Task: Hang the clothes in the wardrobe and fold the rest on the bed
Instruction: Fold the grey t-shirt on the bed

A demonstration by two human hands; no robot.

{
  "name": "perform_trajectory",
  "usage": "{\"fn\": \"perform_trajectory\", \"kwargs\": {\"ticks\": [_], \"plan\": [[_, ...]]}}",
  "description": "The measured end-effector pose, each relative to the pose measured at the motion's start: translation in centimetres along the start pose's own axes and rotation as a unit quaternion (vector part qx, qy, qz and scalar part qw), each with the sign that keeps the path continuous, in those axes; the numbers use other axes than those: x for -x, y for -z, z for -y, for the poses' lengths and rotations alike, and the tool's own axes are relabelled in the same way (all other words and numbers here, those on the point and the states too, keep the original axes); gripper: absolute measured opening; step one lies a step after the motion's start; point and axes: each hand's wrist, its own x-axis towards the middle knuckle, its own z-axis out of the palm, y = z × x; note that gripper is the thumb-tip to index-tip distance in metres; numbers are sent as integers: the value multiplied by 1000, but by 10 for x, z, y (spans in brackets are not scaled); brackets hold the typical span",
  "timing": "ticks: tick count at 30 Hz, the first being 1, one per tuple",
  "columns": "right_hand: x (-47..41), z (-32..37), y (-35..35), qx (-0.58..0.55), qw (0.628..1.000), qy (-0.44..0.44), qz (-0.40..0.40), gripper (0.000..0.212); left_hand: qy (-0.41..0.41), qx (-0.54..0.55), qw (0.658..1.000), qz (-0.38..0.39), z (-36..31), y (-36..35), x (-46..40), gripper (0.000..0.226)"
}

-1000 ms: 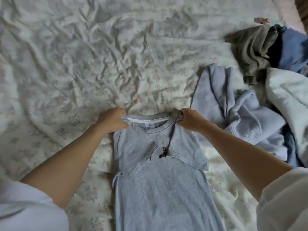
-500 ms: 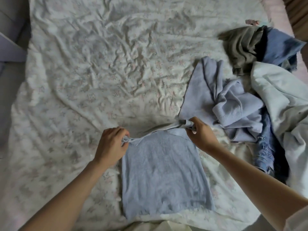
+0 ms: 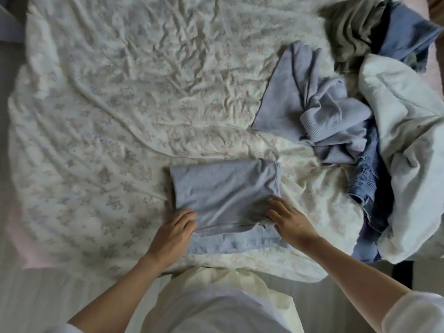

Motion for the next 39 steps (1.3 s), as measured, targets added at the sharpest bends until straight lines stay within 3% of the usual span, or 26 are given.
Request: {"fn": "perform_trajectory", "kwargs": {"ticks": [7,14,18,23,27,32,35,37,39], "plan": [[4,-2,-1,81,994,4,79,40,-6,-46,996,75,-2,-16,2,34],[11,-2,-8,90,992,-11,92,40,10,-15,999,50,-3,-15,9,36],[26,-2,-11,89,991,18,98,33,-23,-7,999,32,-9,-15,20,13],[45,3,-13,105,988,36,111,32,-18,-40,998,44,-16,-17,38,27],[47,12,-16,99,984,31,145,33,-1,-70,994,86,-24,-23,42,29],[44,18,-31,159,949,-27,272,38,12,-78,986,147,-35,-38,38,17],[45,17,-41,202,922,-36,328,49,117,-67,962,239,-36,-46,37,24],[43,23,-36,177,936,-51,300,46,166,-34,966,195,-39,-42,32,25],[31,28,-26,168,962,-54,209,41,158,-23,983,86,-42,-33,17,22]]}}
